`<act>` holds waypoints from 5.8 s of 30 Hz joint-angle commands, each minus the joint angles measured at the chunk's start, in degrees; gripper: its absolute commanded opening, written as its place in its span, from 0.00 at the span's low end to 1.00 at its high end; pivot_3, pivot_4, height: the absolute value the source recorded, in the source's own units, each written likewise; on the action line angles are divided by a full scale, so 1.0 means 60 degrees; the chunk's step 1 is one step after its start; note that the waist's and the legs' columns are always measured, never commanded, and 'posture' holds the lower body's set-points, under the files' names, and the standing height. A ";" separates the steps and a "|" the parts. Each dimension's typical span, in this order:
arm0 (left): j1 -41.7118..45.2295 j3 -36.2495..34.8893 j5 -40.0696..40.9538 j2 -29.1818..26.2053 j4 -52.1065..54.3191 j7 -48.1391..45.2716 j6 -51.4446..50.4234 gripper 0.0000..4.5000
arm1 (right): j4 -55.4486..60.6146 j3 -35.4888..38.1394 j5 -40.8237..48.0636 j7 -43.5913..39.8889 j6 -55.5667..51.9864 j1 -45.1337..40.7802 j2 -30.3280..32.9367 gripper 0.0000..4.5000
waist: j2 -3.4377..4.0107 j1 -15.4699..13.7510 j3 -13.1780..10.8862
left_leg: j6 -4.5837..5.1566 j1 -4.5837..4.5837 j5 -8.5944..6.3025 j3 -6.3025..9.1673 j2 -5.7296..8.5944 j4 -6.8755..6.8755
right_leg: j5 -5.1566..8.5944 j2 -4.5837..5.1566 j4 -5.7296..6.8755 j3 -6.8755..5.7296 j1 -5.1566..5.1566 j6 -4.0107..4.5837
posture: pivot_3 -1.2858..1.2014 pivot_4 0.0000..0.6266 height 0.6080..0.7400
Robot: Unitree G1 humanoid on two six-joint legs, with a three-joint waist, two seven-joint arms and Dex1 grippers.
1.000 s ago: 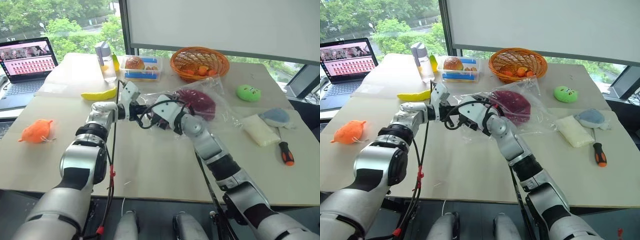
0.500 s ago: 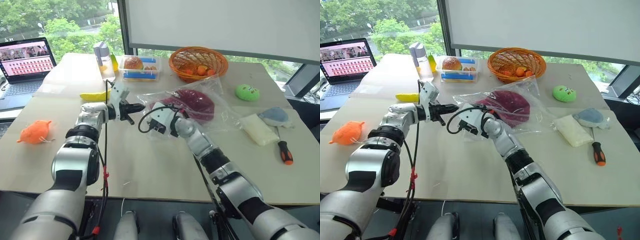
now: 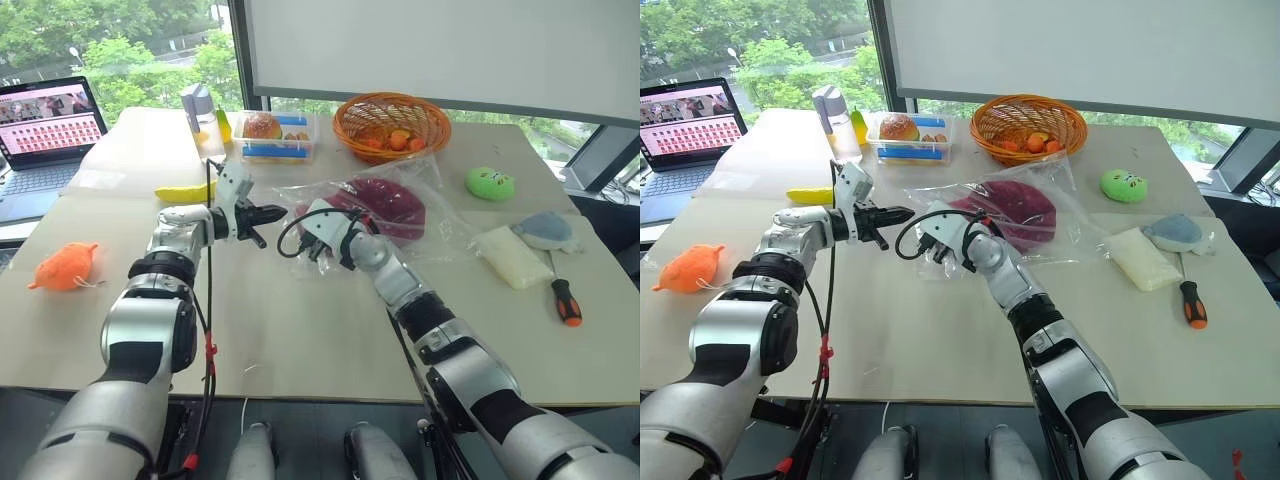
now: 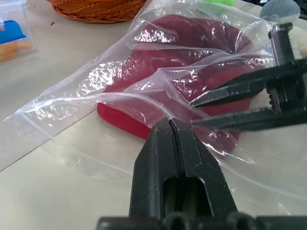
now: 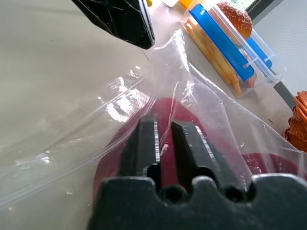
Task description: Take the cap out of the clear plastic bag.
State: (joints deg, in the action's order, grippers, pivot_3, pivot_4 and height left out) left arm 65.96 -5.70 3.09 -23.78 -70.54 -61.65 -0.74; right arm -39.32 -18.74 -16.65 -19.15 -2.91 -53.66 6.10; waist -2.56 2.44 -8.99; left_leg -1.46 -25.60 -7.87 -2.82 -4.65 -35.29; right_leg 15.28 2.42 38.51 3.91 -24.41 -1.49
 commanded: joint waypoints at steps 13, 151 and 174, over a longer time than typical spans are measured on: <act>-0.0658 0.0185 -0.0102 -0.0537 0.0478 0.0075 0.0204 0.00 | 0.2164 0.0902 0.0798 -0.0673 -0.0371 -0.0205 0.0225 0.01 | 0.0001 0.0005 -0.0001 | 0.0000 0.0000 0.0000 0.0001 0.0000 0.0000 | 0.0000 0.0000 0.0002 0.0000 -0.0001 0.0000 | 0.52 0.24 0.98; -0.4323 -0.4363 1.2256 0.1138 0.8897 1.0464 -0.6047 0.16 | 0.3396 0.0467 0.1130 -0.1911 -0.0292 0.0646 0.0849 0.00 | -0.0135 -0.0157 -0.0013 | -0.0029 0.0002 0.0018 -0.0006 -0.0015 0.0049 | -0.0039 0.0006 -0.0080 -0.0011 0.0007 0.0008 | 0.52 0.24 0.98; -1.1606 -0.5818 1.5369 -0.1670 1.5582 1.0489 -0.7914 1.00 | 0.3509 0.0665 0.3141 -0.4767 -0.1460 0.0466 0.0511 0.13 | -0.0119 -0.0044 -0.0022 | -0.0069 0.0051 -0.0006 -0.0014 -0.0024 0.0060 | -0.0035 0.0016 -0.0081 -0.0019 0.0032 0.0037 | 0.52 0.24 0.98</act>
State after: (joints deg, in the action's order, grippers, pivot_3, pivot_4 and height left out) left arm -4.31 -39.42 95.82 -32.67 21.88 3.97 -50.02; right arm -21.48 -16.72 -0.96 -44.79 -9.05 -49.63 8.41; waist -3.27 2.18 -9.12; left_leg -2.06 -25.30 -8.03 -2.91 -4.80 -34.93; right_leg 15.07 2.52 38.00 3.80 -24.22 -1.26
